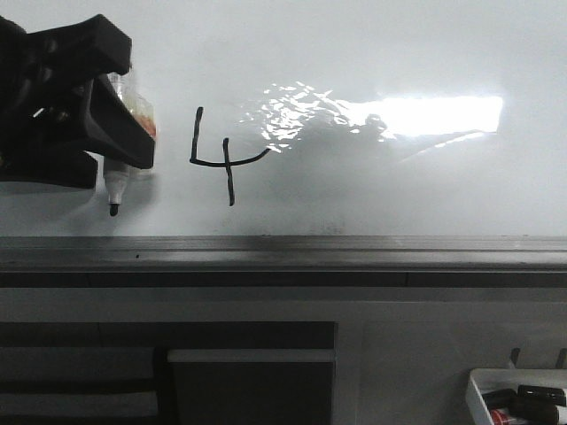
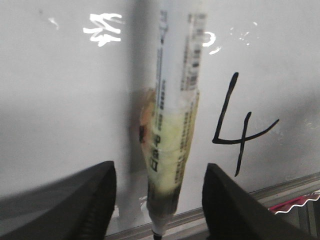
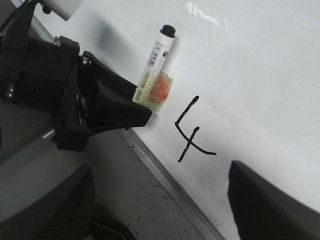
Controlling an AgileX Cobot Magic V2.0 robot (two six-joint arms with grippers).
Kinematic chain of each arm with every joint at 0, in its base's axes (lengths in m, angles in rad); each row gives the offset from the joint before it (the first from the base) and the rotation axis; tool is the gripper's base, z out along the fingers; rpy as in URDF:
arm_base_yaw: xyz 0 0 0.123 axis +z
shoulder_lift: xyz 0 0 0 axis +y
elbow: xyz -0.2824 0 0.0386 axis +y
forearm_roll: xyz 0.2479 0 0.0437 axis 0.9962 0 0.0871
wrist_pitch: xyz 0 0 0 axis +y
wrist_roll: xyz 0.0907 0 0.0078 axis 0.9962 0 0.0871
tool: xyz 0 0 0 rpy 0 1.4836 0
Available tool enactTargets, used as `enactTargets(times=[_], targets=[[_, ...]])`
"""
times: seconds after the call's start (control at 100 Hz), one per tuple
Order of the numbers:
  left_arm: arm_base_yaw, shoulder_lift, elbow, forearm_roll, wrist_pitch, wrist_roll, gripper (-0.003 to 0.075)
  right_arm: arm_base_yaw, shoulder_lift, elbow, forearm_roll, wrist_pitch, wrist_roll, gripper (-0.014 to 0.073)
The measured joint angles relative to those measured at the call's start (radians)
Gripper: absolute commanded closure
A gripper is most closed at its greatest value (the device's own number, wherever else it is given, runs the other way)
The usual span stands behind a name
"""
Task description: Write number 4 on whiteboard
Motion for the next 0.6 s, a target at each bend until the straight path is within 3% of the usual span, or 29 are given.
enactTargets(times=[0.06,0.11,0.16,0.22,0.28,0.4,0.6], targets=[[0.007,-0.015,0.0,0.004,0.013,0.0,0.029,0.0,0.0,0.0,0.0,0.0,0.0,0.0116],[0.011,-0.032,0.0,0.014,0.034,0.002,0.029,0.0,-0.002,0.0,0.0,0.004,0.0,0.0179],[0.016,-0.054,0.0,0.022,0.066,0.002,0.0291,0.0,-0.01,0.003,0.0,0.004,0.0,0.029],[0.018,-0.1,0.002,0.028,0.109,0.002,0.0308,0.0,-0.029,0.015,-0.003,0.002,0.0,0.0483],[0.018,-0.155,0.002,0.03,0.138,0.002,0.0406,0.0,-0.066,0.042,-0.016,-0.012,0.0,0.0666],[0.018,-0.317,0.003,0.038,0.151,0.017,0.0745,0.0,-0.18,0.135,-0.036,-0.096,0.0,0.0655],[0.018,-0.604,0.029,0.068,0.104,0.131,0.0741,0.0,-0.438,0.399,-0.043,-0.312,0.0,0.0655]])
